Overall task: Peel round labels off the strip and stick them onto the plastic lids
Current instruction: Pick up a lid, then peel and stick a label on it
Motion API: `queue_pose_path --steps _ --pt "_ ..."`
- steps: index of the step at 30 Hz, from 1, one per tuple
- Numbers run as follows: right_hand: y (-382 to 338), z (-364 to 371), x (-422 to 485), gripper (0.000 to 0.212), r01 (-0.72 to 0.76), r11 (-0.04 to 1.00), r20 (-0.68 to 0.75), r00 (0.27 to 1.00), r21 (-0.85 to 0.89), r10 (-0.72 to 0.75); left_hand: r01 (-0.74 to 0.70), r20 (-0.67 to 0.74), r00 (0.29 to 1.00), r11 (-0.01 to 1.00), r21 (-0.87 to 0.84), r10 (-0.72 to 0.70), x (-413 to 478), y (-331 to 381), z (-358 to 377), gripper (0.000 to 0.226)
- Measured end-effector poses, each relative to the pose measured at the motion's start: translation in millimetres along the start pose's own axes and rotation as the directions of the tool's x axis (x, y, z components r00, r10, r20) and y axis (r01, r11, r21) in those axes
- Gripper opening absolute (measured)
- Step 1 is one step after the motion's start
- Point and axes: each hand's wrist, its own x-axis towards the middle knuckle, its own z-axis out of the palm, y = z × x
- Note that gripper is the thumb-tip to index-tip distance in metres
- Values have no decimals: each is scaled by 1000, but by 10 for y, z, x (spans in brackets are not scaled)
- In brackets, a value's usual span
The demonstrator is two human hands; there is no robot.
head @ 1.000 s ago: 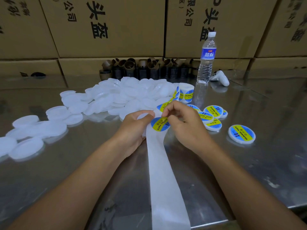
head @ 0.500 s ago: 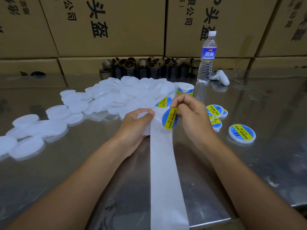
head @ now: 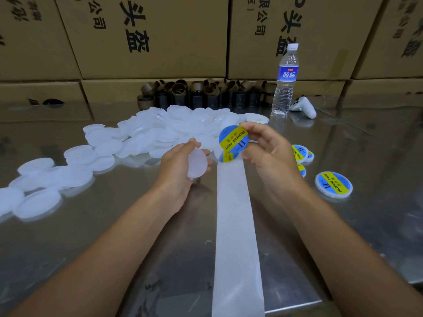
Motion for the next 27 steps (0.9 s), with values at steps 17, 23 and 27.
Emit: queue_pose_path --steps 17,23,27 --pt "-18 33 -43 54 61 992 161 986 -109 -42 218 329 920 976 22 -213 -94 15 32 57" --pt "20 47 -70 46 -36 999 277 960 -37 45 227 415 879 972 67 -234 -76 -16 35 68" --pt "42 59 -63 45 -70 996 318 944 -55 84 247 476 839 964 98 -263 -67 -36 33 71"
